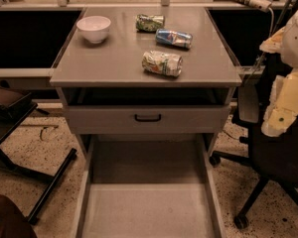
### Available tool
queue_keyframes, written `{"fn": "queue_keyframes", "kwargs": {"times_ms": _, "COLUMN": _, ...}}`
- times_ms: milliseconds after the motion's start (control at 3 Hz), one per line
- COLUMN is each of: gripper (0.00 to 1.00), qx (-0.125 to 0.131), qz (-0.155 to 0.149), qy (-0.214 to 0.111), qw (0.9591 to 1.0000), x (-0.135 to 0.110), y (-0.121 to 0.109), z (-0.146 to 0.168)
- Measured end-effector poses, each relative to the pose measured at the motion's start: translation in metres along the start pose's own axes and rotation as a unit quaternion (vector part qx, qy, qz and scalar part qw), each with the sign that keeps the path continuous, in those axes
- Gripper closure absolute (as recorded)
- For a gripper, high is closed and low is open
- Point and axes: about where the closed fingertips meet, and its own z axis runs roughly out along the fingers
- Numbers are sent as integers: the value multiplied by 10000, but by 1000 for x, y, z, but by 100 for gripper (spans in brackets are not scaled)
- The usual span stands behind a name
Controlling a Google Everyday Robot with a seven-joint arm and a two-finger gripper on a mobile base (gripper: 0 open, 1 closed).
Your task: Place 7up can into middle drawer
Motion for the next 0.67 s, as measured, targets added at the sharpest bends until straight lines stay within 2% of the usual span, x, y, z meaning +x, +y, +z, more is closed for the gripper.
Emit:
{"fn": "queue_keyframes", "kwargs": {"times_ms": 333, "gripper": 0, "qx": 0, "qz": 1, "qy": -3, "qw": 10000, "x": 0, "y": 0, "z": 0}}
{"fn": "queue_keyframes", "kwargs": {"times_ms": 667, "gripper": 0, "qx": -13, "qz": 92, "qy": -324, "qw": 9994, "x": -2, "y": -7, "z": 12}}
